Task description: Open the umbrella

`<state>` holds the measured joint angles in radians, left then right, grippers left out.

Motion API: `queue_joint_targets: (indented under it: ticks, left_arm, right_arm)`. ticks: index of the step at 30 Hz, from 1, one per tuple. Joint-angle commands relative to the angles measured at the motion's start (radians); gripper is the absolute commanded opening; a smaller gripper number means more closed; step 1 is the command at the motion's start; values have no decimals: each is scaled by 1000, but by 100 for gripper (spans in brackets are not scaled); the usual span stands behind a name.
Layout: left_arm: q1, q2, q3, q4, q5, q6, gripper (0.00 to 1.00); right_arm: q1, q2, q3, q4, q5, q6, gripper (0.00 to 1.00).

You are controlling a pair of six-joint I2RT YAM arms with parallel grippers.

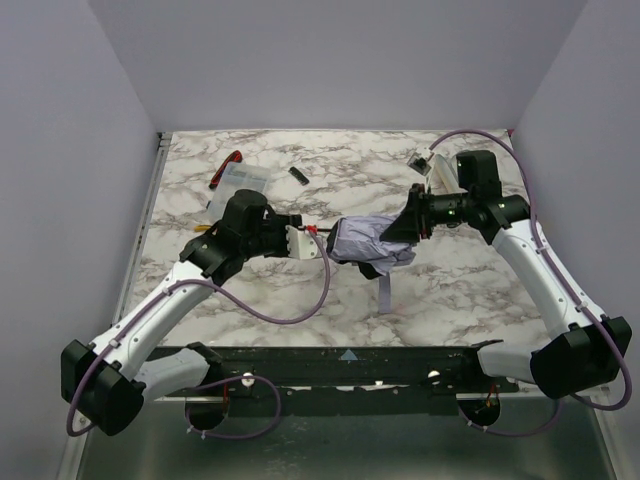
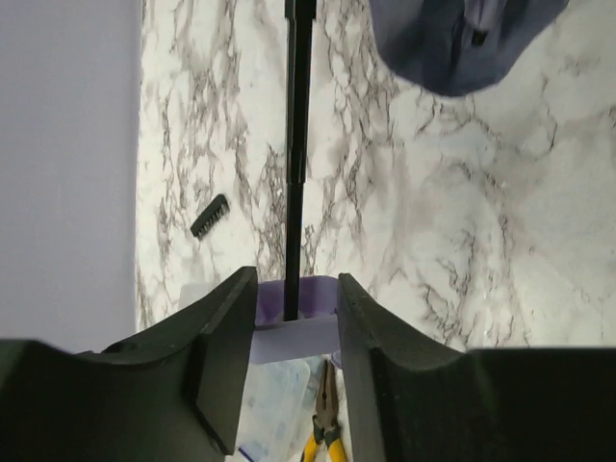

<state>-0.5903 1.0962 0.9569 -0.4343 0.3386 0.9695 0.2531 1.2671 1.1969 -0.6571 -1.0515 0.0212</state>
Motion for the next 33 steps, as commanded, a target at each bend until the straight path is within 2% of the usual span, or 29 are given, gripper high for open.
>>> queue_joint_targets:
  ticks: [1, 5, 8, 10, 14, 20, 33]
  left_arm:
    - [32, -34, -34, -63, -30, 46, 48]
    - [-18, 2, 2, -44, -31, 8, 57]
    - [-52, 45, 33, -26, -56, -20, 58]
    - [-59, 70, 40, -13, -75, -28, 54]
    - [-55, 84, 19, -21, -147, -15, 42]
    - [4, 28, -42, -73, -162, -14, 30]
    - [208, -122, -238, -115, -132, 135, 31]
  right_arm:
    - [0, -7, 20, -16, -88, -11, 0]
    - [0, -5, 16, -13, -105, -11, 0]
    - [0, -13, 7, -15, -124, -10, 0]
    - [0, -18, 0, -17, -127, -4, 0]
    - [0, -21, 14, -57, -116, -25, 0]
    - [0, -23, 23, -92, -105, -63, 0]
    - [-2, -25, 35, -163, -111, -114, 0]
